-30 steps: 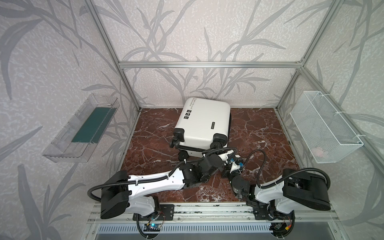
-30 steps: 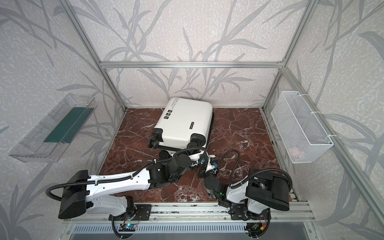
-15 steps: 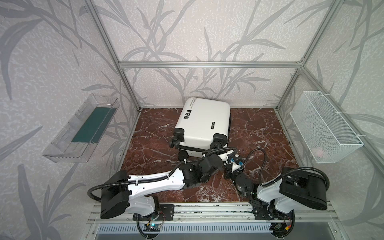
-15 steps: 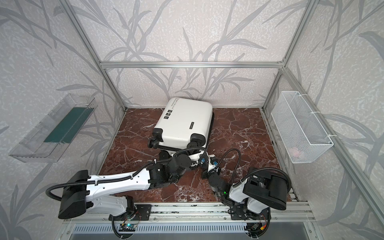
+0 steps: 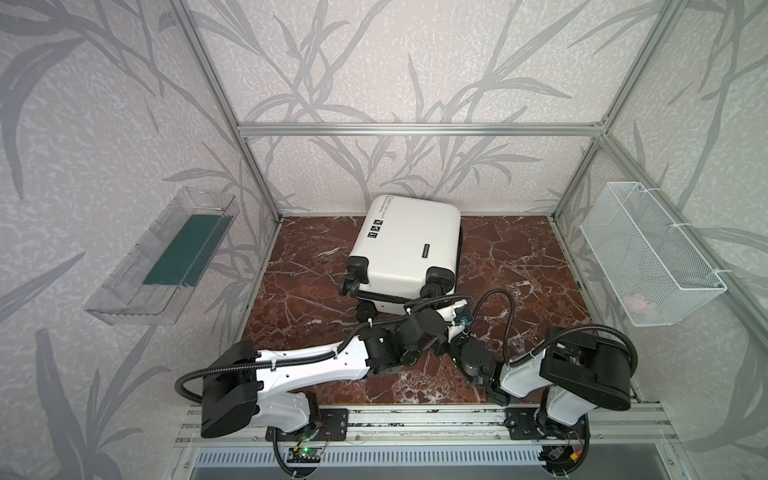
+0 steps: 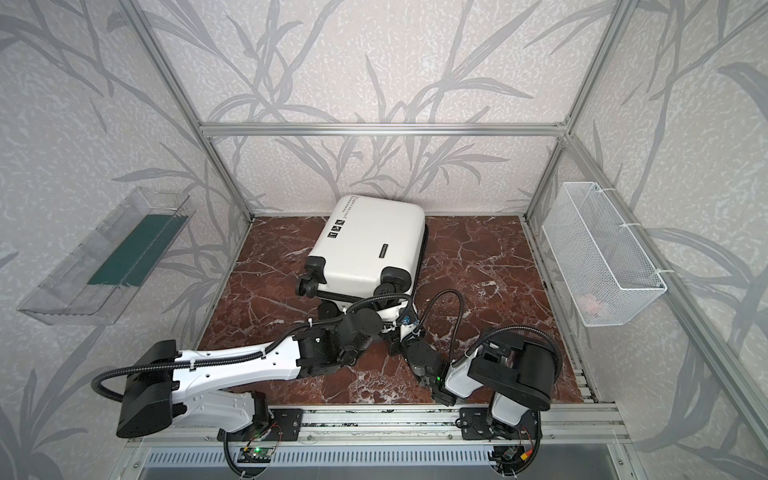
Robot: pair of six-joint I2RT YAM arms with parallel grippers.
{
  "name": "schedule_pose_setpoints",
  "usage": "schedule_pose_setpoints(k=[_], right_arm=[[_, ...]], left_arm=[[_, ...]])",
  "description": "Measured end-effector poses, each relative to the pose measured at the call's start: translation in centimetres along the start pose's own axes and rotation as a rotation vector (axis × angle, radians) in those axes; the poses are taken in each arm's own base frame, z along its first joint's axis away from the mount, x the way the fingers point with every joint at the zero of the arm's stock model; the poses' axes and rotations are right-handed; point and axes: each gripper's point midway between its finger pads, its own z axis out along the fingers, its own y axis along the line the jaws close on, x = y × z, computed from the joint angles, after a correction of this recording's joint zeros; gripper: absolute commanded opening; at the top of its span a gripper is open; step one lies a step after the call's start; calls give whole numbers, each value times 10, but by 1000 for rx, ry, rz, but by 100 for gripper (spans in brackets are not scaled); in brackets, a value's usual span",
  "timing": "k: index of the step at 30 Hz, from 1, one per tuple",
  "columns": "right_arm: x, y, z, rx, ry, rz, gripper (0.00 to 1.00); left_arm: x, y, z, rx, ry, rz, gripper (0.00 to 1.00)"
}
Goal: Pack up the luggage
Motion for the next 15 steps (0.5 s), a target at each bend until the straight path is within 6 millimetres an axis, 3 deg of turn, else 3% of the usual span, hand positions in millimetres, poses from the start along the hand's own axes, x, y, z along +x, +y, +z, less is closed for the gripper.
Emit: schedule_pose_setpoints(k=[10, 15], right_arm=[[3, -4, 12, 47, -11, 3, 45], [1, -4, 16, 54, -20, 14, 34]], left_arm=[[0, 0, 0, 0, 0, -3, 0], [1, 1, 1, -3, 3, -7, 0]])
